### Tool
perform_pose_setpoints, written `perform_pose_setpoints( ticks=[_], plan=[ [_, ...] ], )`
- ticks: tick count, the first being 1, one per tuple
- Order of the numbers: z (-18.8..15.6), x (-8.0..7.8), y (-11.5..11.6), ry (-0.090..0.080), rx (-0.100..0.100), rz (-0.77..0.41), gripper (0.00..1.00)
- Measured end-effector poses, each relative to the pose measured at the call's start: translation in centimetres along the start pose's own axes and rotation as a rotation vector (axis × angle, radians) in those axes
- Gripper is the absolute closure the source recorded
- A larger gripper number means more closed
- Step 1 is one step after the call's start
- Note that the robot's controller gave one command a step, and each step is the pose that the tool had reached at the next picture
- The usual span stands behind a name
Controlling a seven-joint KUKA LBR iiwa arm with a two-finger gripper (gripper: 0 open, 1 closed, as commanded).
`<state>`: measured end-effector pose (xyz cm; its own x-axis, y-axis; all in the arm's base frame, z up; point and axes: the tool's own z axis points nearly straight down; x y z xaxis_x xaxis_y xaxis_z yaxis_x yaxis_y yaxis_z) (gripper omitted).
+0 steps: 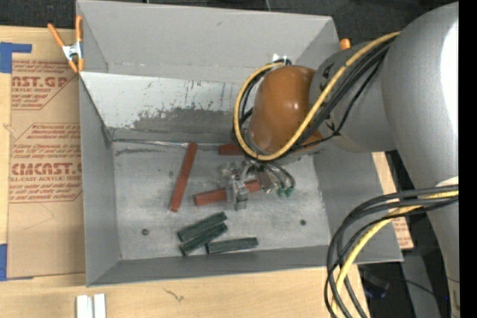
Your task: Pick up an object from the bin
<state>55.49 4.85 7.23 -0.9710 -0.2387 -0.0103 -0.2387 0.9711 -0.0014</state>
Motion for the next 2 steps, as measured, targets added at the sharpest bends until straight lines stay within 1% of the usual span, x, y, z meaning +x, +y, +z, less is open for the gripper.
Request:
perform_pose_setpoints(
  ticks=[2],
  plan=[
    [-0.09, 0.03, 0.01, 0.002, 0.000, 0.001, 1.00]
  ],
)
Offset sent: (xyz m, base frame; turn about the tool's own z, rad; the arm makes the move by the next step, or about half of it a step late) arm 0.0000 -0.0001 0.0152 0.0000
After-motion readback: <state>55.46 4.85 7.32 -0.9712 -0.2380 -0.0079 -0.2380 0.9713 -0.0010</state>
